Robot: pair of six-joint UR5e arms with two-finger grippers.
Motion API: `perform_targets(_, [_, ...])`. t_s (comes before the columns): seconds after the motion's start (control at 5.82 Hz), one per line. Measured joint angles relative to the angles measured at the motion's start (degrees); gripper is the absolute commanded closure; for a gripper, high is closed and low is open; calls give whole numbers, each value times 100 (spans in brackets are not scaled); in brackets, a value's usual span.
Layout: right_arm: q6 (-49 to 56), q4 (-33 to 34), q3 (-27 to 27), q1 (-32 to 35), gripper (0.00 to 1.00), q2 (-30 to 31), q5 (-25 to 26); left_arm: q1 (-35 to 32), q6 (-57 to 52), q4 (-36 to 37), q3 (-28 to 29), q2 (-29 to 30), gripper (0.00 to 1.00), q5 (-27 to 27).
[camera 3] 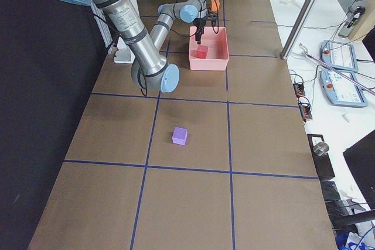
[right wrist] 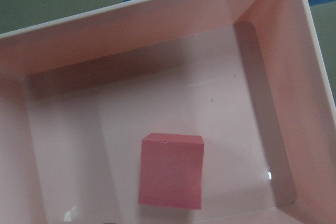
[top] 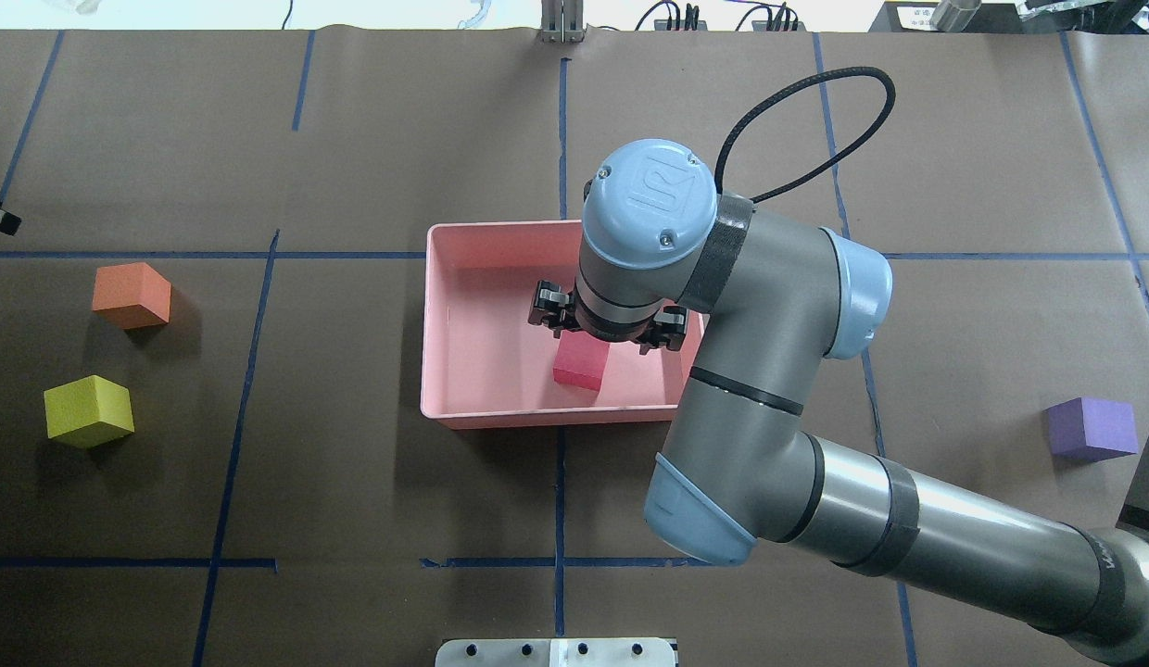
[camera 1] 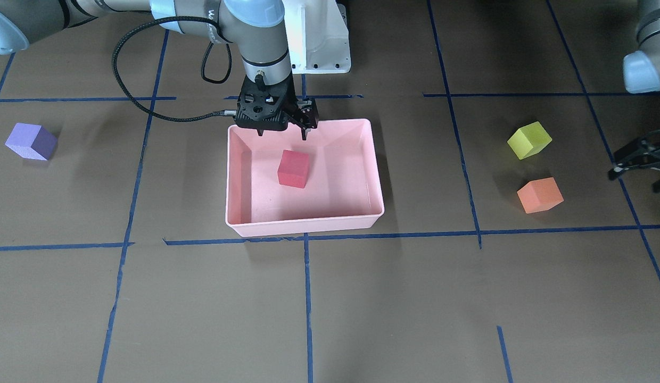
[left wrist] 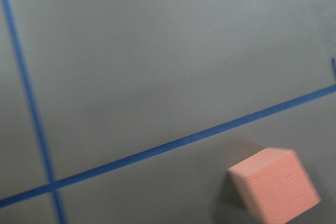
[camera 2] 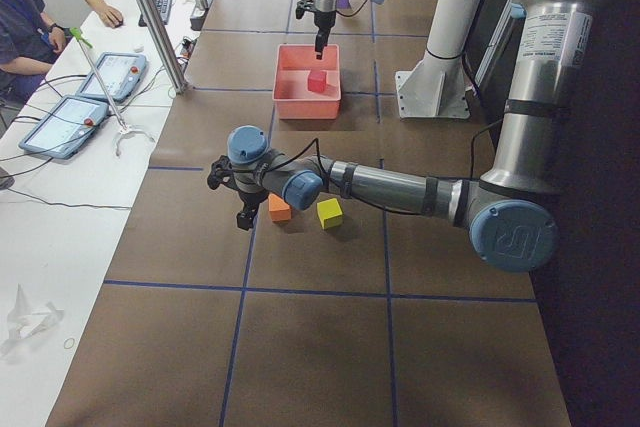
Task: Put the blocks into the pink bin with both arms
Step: 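Grasp the orange cube with the left gripper while the right gripper withdraws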
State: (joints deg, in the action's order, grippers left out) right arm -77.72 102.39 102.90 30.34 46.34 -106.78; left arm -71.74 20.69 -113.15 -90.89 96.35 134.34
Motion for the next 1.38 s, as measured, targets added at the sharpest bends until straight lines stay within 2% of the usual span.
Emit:
perform_targets(0.17, [558,379,225,227,0,30,-147,342,927,-298,9,8,0,-259])
perform_targets(0.52, [1677,653,456,985,0,287,-750,848,2138,-509,37,12,0,-614])
perform_targets(0.86, [2579,675,597,1632,0,647,-1212,1090,2698,-535,106,13,0,-668])
perform_targets(1.2, [3034,677,682,1896,0,885,-1335,1379,2937,-537,153,21,0,-762])
perform_targets(1.38, [3201,677,715,1950,0,992,-1343,1525,2963,-535,260,75,4,-847])
